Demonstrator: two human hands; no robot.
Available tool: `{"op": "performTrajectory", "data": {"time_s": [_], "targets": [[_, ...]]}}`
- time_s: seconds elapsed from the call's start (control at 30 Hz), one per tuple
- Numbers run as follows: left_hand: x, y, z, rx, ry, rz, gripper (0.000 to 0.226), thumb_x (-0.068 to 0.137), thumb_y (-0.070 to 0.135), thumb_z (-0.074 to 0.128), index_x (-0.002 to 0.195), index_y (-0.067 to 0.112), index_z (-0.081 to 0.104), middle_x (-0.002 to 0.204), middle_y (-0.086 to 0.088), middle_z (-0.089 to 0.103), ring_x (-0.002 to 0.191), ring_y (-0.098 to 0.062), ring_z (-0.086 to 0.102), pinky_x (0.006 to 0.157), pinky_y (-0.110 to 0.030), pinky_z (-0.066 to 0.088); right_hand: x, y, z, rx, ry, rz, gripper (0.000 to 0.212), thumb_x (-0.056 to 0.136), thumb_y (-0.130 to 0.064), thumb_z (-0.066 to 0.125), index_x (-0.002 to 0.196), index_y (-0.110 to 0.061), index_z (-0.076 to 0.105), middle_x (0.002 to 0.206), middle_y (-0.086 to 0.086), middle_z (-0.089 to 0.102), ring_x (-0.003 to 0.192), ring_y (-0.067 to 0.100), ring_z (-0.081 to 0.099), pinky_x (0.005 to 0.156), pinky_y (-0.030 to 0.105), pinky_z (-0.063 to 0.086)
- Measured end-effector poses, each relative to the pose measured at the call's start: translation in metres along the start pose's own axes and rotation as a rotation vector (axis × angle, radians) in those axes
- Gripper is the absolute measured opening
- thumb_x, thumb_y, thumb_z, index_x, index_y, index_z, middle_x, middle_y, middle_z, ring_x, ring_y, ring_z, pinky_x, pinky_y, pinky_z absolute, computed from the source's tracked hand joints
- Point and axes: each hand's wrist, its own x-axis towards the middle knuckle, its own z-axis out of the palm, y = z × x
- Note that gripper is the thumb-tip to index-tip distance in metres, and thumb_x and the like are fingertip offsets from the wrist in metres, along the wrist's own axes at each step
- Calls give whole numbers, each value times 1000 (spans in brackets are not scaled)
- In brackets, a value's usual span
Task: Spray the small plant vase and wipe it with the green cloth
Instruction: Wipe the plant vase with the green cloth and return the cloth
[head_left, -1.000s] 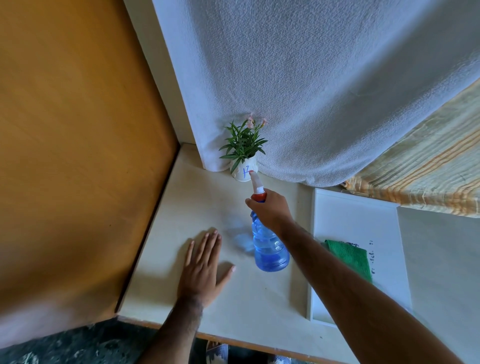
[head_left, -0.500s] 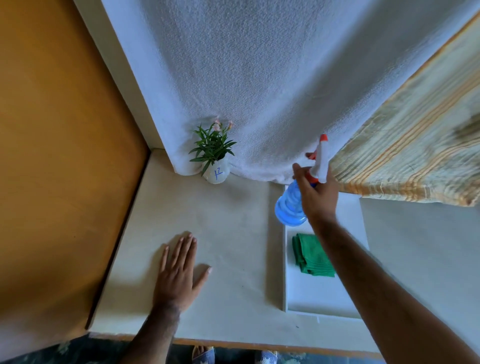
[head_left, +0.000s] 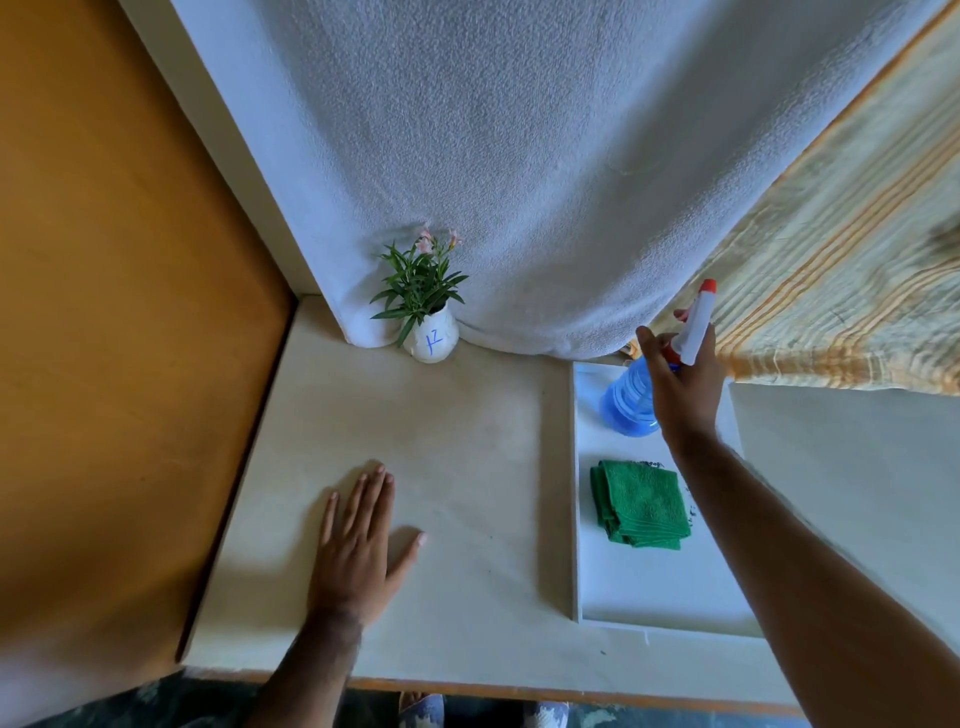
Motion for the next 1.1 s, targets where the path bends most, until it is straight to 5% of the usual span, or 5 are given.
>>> {"op": "performTrajectory", "data": {"time_s": [0.43,0.67,0.8,0.97,1.1], "targets": [[-2,-1,0,6,-2,-6,92,98,73,30,165,11,23,174,-10,26,160,-28,27,130,-54,20,-16,11,-3,4,-50,65,32,84,-55,74,105,-41,54,94,-1,66,87,15,64,85,45,56],[-2,-4,2,-13,-25,-9,91,98,71,32,167,14,18,176,-7,20,162,-25,21,130,-56,20,-94,41,-46,-271,-158,97,94,82,-64,68,156,-23,27,154,3,40,143,20,38,116,49,36],[-3,-2,1,-17,-14,-22,90,97,68,37,166,13,21,176,-7,20,162,-24,21,128,-58,25,-155,66,-83,-641,-450,-242,99,84,-70,61,159,-15,26,164,6,30,152,19,27,120,41,30],[-3,1,-1,-22,14,-13,90,96,66,43,165,11,26,175,-9,25,161,-26,24,126,-61,29,-175,83,-93,-832,-672,-411,80,97,-57,47,157,-8,32,164,10,30,152,24,29,118,48,35],[-2,2,-2,-10,19,-10,90,97,68,40,164,10,26,174,-10,26,161,-27,25,126,-61,29,-164,84,-84,-840,-625,-422,74,88,-16,75,152,-5,39,159,14,37,145,30,39,122,37,22]]}}
